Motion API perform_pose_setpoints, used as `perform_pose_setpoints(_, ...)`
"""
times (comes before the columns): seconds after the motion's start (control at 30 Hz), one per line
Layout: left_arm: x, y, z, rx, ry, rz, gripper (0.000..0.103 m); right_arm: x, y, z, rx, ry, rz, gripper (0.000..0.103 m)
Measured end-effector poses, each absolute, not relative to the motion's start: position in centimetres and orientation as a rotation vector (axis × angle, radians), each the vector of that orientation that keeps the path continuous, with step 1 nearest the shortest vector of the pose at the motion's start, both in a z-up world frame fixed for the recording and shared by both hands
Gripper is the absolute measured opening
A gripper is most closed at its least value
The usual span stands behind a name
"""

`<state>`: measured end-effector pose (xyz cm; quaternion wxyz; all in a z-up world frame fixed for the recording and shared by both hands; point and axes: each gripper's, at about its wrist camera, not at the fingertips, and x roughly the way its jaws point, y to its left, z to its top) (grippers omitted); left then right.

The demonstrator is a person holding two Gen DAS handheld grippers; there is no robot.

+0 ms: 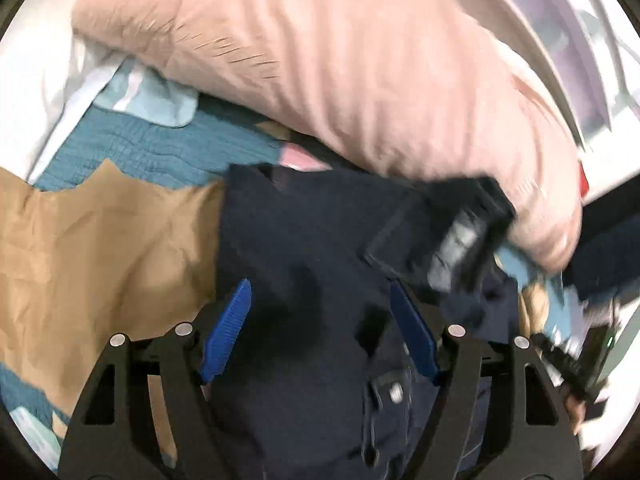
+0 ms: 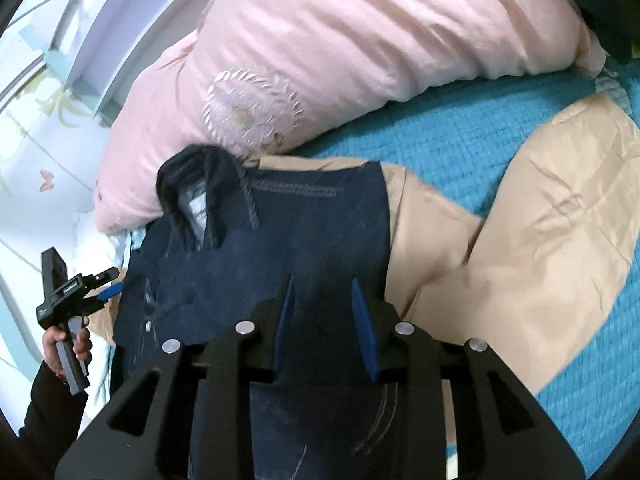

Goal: Fold large clothes

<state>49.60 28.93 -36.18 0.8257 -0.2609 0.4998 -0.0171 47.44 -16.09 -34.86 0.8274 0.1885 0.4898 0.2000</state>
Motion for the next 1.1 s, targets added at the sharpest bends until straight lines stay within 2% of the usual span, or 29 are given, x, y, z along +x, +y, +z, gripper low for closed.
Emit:
perform_pose_setpoints(0.3, 54.5, 30.5, -37.8, -0.525, 1.09, 0.046, 0.074, 50.5, -17.0, -34.5, 0.404, 1.032, 0.404, 0.031)
perform_pose_setpoints(0.43, 54.7, 31.6, -37.4, -0.509, 1.049, 0.068, 0.074, 51.8, -17.3, -34.3, 0.372, 1.028, 0.389, 0.034)
perform_pose_setpoints(0.63, 56.1, 31.5, -39.7, -0.516, 1.15, 0.045, 0.074, 54.6, -17.6, -35.4, 0.379, 1.065, 0.341, 0.037)
perform_pose_setpoints(1.1, 56.5, 31.7, -39.5, -0.517, 1.161, -0.011, 0.073, 58.7, -15.6, -37.9, 0.406, 1.18, 0.361, 0.037)
